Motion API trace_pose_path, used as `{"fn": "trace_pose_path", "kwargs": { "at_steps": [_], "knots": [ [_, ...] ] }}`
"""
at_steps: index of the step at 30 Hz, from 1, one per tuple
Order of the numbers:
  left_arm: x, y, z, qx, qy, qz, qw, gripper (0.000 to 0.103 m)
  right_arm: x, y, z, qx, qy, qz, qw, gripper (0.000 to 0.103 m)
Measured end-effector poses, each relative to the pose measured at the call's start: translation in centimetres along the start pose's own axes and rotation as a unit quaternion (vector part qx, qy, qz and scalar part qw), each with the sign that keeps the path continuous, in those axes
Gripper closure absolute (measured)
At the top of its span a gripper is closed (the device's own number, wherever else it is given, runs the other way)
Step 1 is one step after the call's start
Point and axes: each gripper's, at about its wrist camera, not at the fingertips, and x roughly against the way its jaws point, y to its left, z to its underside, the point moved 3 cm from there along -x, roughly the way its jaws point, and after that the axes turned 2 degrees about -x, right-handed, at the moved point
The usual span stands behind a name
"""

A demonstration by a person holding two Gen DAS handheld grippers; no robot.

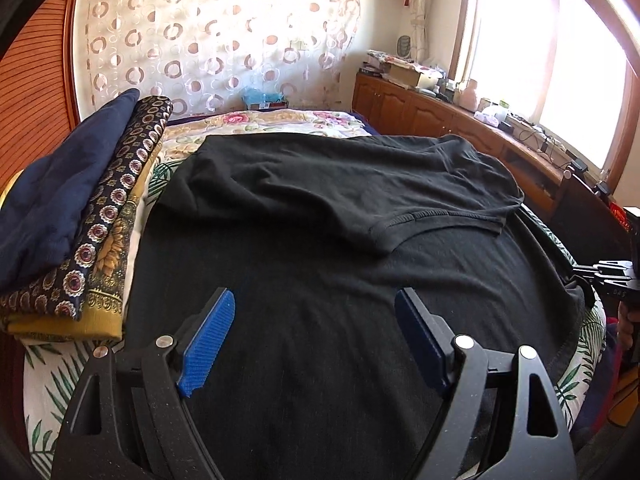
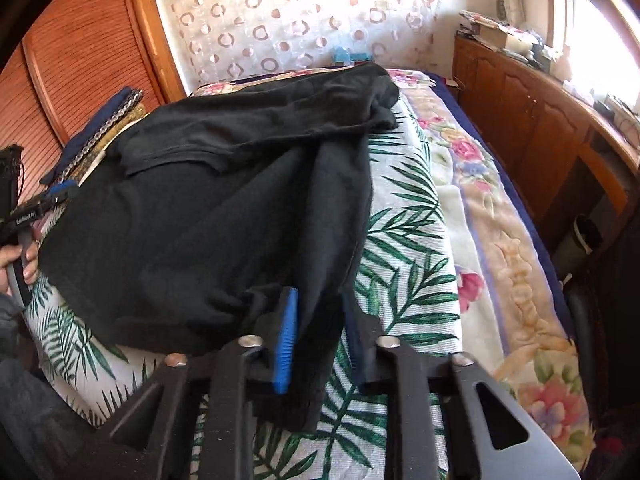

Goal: Fold small clothes
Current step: 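Withdraw both open grippers from the half-folded black shirt, then close both grippers on the folded shirt's edge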

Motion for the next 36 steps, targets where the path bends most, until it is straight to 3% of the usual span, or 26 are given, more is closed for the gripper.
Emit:
{"fn": "trace_pose_path", "kwargs": {
  "at_steps": [6,15,16,18,21,28,31,36],
  "knots": [
    [-0.1,0.1,0.4,-0.004,0.01,-0.007,0.9999,0.02,2.6,-1.8,-0.3,-0.001,-0.02,0.048,0.999,0.099],
    [-1.0,0.3,0.5,-0.002,0.032,-0.014,0.9994,0.02,1.9,-2.6,-0.4,-0.022,-0.017,0.053,0.998,0.099],
    [-1.1,0.3,0.5,-0.001,0.035,-0.016,0.9993,0.02,2.0,-2.8,-0.7,-0.022,-0.022,0.05,0.998,0.097],
    [-1.2,0.4,0.4,0.0,0.037,-0.018,0.9992,0.02,1.9,-3.0,-1.6,-0.023,-0.033,0.052,0.998,0.079],
    [-1.1,0.8,0.0,0.002,0.032,-0.027,0.9991,0.02,1.1,-2.6,-3.5,-0.024,-0.046,0.037,0.998,0.063],
    [-2.1,3.0,-2.6,0.037,0.033,-0.047,0.9976,0.02,-3.3,-2.4,-8.4,-0.009,-0.059,0.029,0.998,0.062],
    [-2.9,3.9,-3.9,0.046,0.032,-0.059,0.9967,0.02,-5.4,-2.7,-9.8,-0.004,-0.055,0.014,0.998,0.053],
    [-5.1,5.4,-5.9,0.068,0.041,-0.083,0.9934,0.026,-8.2,-3.7,-11.6,-0.001,-0.047,0.02,0.999,0.052]
  ]
}}
